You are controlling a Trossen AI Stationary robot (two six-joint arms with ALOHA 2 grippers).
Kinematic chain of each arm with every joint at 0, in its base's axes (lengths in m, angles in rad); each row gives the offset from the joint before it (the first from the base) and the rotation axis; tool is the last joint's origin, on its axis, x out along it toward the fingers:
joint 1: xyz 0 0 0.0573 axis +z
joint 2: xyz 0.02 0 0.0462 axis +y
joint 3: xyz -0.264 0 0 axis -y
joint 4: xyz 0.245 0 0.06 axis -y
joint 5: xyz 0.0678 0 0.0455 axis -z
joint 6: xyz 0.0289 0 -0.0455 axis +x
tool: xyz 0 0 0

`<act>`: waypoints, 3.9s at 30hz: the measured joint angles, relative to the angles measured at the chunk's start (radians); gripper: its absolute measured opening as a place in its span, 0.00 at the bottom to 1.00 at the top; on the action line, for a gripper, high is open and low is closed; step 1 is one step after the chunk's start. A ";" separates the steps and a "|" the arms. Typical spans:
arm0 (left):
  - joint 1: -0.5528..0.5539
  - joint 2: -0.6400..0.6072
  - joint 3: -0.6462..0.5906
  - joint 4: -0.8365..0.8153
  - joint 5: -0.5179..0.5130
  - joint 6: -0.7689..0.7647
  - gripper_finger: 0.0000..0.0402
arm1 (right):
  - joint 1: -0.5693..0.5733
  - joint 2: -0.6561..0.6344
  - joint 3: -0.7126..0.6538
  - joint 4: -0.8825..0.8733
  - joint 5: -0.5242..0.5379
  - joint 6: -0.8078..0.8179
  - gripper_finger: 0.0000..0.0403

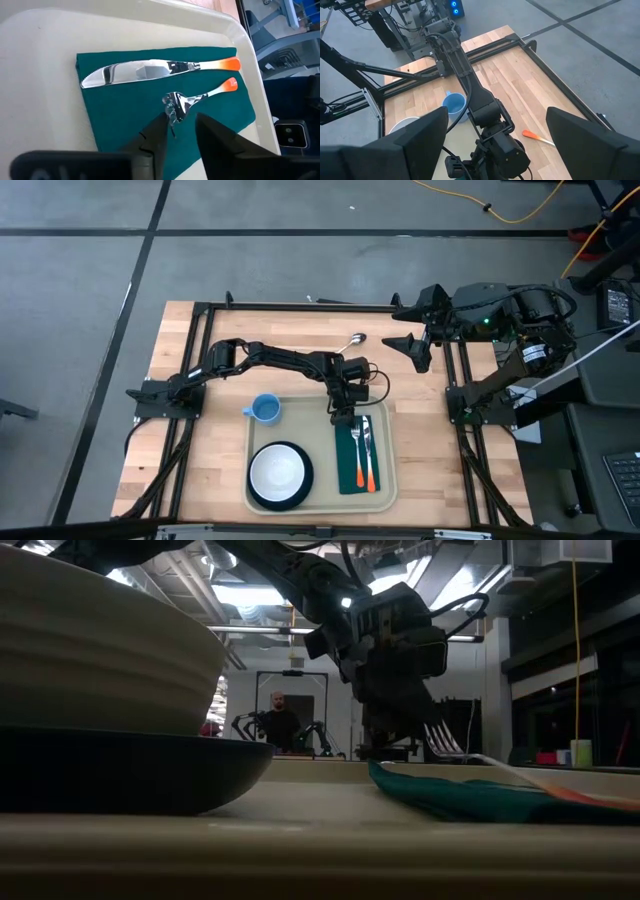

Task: Set up tray
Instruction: Put the orange fork on top of the green napkin to the left of the orange knife, then put the orange spoon on top of the green napkin to the left of the orange fork

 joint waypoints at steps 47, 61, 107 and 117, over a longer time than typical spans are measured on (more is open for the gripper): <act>0.158 -0.053 -0.002 -0.052 0.189 -0.039 0.45 | -0.015 0.000 0.000 0.000 0.000 0.015 0.85; 0.262 -0.615 -0.001 -0.122 -0.095 0.059 0.45 | -0.073 0.000 0.000 -0.006 -0.001 0.041 0.85; 0.203 -1.216 -0.740 0.479 -0.714 0.151 0.45 | -0.349 0.226 0.000 -0.234 -0.046 -0.073 0.85; 0.203 -1.198 -0.739 0.454 -0.753 0.046 0.45 | -0.417 0.220 -0.173 -0.234 -0.067 -0.109 0.85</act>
